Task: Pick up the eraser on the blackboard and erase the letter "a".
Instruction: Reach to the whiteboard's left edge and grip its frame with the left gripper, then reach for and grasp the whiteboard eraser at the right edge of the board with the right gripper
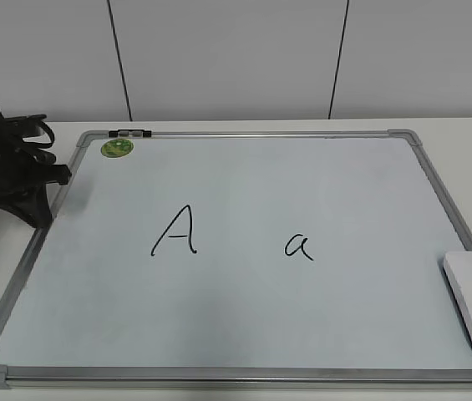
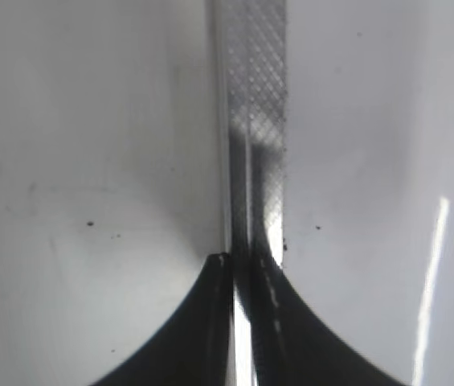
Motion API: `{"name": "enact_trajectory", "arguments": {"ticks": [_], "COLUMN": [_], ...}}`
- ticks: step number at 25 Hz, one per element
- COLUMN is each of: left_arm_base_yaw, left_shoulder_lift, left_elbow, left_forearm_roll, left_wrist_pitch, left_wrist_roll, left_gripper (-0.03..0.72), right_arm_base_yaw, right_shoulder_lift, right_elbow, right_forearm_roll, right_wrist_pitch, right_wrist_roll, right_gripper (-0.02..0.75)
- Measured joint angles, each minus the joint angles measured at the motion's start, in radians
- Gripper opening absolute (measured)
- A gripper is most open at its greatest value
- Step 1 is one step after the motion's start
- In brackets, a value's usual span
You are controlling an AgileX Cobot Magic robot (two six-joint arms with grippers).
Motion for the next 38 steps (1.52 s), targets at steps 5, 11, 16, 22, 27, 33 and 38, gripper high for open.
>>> {"name": "enact_trajectory", "arguments": {"ticks": [5, 11, 16, 22, 27, 33, 38], "left_arm_base_yaw": [0.0, 0.0, 0.0, 0.0, 0.0, 0.0, 0.0], "left_shoulder_lift": [0.0, 0.0, 0.0, 0.0, 0.0, 0.0, 0.0], "left_elbow": [0.0, 0.0, -0.002, -0.002, -0.002, -0.002, -0.002], "left_forearm_roll": [-0.002, -0.002, 0.0, 0.0, 0.0, -0.001, -0.006], "left_wrist_pitch": [0.0, 0.002, 0.008, 0.01, 0.012, 0.012, 0.012], "left_wrist_roll": [0.0, 0.0, 0.0, 0.0, 0.0, 0.0, 0.0], "left_gripper": [0.029, 0.033, 0.039, 0.044, 0.05, 0.054, 0.056], "right_arm_base_yaw": [0.0, 0.0, 0.013, 0.025, 0.031, 0.031, 0.031], "right_shoulder_lift": [0.0, 0.201, 0.493, 0.757, 0.934, 1.138, 1.333], "right_elbow": [0.0, -0.034, -0.109, -0.178, -0.205, -0.221, -0.283], "right_forearm_roll": [0.025, 0.02, 0.01, 0.007, -0.001, -0.013, -0.015], "right_wrist_pitch": [-0.002, -0.008, -0.008, 0.0, -0.038, -0.134, -0.203], "right_wrist_roll": [0.0, 0.0, 0.0, 0.0, 0.002, 0.004, 0.033], "right_gripper": [0.531, 0.531, 0.531, 0.531, 0.604, 0.671, 0.673]}}
